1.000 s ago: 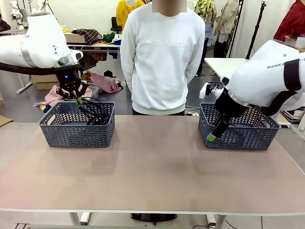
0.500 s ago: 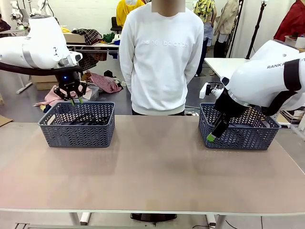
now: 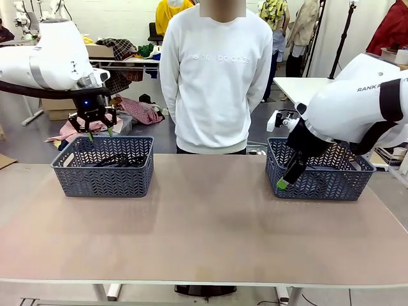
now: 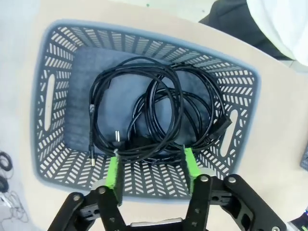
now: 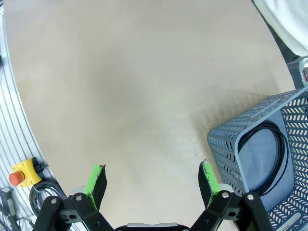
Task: Organize the cables according to human instructions.
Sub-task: Pick up a bundle of cables and place it in the basket indicated by the human.
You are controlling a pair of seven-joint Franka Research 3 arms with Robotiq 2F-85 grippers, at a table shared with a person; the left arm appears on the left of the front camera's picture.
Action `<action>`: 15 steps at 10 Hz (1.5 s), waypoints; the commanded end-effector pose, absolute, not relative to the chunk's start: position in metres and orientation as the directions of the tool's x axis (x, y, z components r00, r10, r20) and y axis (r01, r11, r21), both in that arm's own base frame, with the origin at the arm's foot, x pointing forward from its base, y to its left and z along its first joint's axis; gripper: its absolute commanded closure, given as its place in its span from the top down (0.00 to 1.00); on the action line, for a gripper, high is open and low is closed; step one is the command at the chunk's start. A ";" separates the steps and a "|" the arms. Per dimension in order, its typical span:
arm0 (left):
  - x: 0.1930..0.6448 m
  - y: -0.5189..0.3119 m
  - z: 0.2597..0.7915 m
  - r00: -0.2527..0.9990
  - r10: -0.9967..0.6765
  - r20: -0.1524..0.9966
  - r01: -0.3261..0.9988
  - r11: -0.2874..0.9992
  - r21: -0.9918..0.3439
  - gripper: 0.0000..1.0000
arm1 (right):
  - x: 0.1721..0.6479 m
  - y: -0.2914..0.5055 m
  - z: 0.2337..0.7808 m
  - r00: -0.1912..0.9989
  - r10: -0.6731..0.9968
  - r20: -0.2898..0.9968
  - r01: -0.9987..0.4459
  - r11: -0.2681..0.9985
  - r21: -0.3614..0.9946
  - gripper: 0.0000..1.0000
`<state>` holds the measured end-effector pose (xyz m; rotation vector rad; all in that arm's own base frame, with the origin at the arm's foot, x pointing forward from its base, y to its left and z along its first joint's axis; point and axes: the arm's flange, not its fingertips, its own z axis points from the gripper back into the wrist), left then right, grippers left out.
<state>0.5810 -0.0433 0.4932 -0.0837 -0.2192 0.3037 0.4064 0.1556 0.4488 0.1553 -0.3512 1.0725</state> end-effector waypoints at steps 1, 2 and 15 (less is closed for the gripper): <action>0.588 -0.044 0.489 0.934 0.310 0.179 -0.296 0.950 -0.098 0.87 | 0.406 0.156 0.449 0.432 0.829 0.355 -0.878 0.476 -0.045 1.00; 0.589 -0.045 0.488 0.934 0.310 0.178 -0.297 0.950 -0.097 1.00 | 0.406 0.156 0.449 0.432 0.829 0.355 -0.878 0.476 -0.045 1.00; 0.587 -0.046 0.482 0.937 0.301 0.175 -0.286 0.952 -0.106 1.00 | 0.406 0.156 0.449 0.432 0.829 0.355 -0.878 0.476 -0.045 1.00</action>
